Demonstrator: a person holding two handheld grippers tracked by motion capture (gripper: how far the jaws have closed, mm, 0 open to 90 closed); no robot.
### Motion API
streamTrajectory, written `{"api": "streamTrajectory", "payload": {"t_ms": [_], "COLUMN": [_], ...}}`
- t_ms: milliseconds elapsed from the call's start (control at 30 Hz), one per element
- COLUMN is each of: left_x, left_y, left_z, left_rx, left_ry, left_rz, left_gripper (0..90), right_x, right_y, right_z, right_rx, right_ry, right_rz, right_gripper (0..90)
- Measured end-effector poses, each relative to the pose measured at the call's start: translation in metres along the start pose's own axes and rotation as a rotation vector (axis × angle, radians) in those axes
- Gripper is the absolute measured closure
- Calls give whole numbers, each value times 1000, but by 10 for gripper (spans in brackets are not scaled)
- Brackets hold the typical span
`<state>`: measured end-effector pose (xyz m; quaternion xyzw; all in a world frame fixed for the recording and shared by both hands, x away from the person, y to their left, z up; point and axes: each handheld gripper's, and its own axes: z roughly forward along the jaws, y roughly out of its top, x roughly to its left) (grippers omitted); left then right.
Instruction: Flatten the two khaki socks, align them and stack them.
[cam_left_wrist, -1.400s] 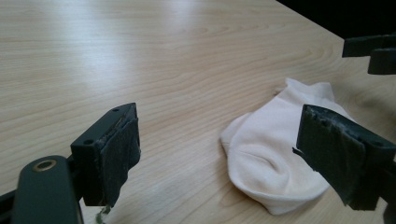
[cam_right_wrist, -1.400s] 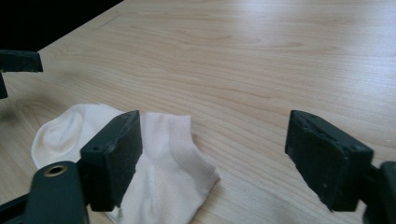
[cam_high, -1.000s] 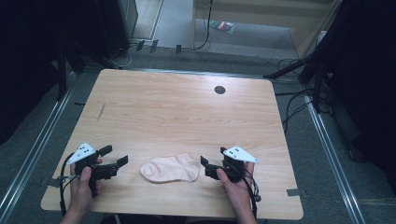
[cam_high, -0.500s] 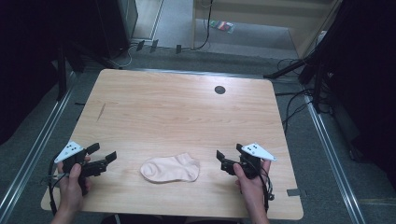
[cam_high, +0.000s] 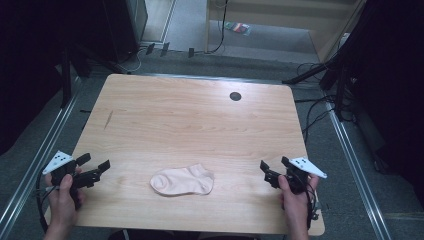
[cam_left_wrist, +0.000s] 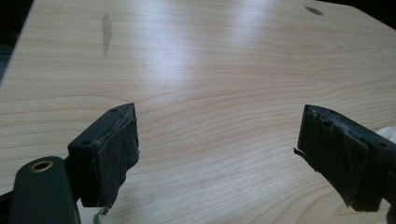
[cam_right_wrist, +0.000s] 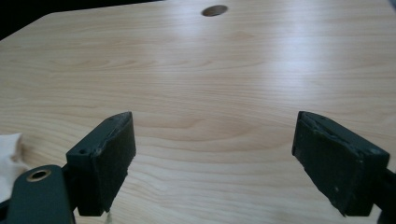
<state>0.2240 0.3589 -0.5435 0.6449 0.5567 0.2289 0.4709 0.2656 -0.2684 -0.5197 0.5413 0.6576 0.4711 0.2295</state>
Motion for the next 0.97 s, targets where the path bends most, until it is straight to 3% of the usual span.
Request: {"api": "streamTrajectory", "payload": {"t_ms": [133,333,433,533,667,733,967], "left_x": [9,20,27,30,23,22,26], "left_y": [-2,-5,-6,-7,-8,-9,-8], "left_z": [-5,-13,-19,-18,-11,-10,-9], "left_rx": [4,12,-16,-8,19,23,19], "left_ry": [33,79,95,100,117,121,116], "left_rz": [2,17,-7,-5,46,53,12], "left_gripper": [132,131,132,132,132,132,132], "right_x": [-22,-44,-49,-53,-57,-55,-53], "right_y": [-3,-13,-21,-28,-33,-33,-32], "right_z": [-10,-24,-28,-32,-30,-28,-27], "right_rx": [-15,-18,-13,-12,-1,3,11], "right_ry": [-45,-98,-122,-141,-128,-129,-128], "right_rz": [40,59,35,30,47,43,36], "right_gripper": [134,135,136,136,137,137,137]}}
